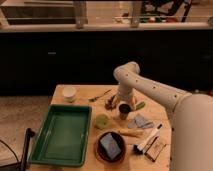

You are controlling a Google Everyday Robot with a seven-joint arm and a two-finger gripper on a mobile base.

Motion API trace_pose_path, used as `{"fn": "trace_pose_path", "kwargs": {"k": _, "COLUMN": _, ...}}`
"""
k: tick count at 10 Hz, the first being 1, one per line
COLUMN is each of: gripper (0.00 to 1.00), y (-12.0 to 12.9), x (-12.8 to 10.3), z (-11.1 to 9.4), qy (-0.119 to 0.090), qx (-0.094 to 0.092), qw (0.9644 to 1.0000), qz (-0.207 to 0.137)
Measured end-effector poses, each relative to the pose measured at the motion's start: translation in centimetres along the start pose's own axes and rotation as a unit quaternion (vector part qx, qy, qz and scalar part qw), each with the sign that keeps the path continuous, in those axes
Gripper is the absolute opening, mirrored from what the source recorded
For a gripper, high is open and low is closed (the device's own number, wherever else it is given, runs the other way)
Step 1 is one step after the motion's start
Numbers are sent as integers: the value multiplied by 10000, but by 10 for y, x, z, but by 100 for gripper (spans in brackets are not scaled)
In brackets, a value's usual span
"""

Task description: Stack cups into tray

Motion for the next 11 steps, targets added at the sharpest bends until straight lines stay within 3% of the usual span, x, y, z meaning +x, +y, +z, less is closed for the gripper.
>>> {"fn": "trace_pose_path", "kwargs": {"k": 6, "gripper": 80, "y": 7, "x": 8, "z": 15, "qy": -339, "qx": 91, "qw": 9993, "qz": 134}}
{"fn": "trace_pose_path", "kwargs": {"k": 7, "gripper": 75, "y": 7, "x": 8, "z": 17, "qy": -374, "qx": 107, "qw": 9991, "qz": 140}}
{"fn": "trace_pose_path", "kwargs": {"k": 11, "gripper": 36, "y": 12, "x": 5, "z": 18, "qy": -413, "qx": 149, "qw": 9989, "qz": 152}}
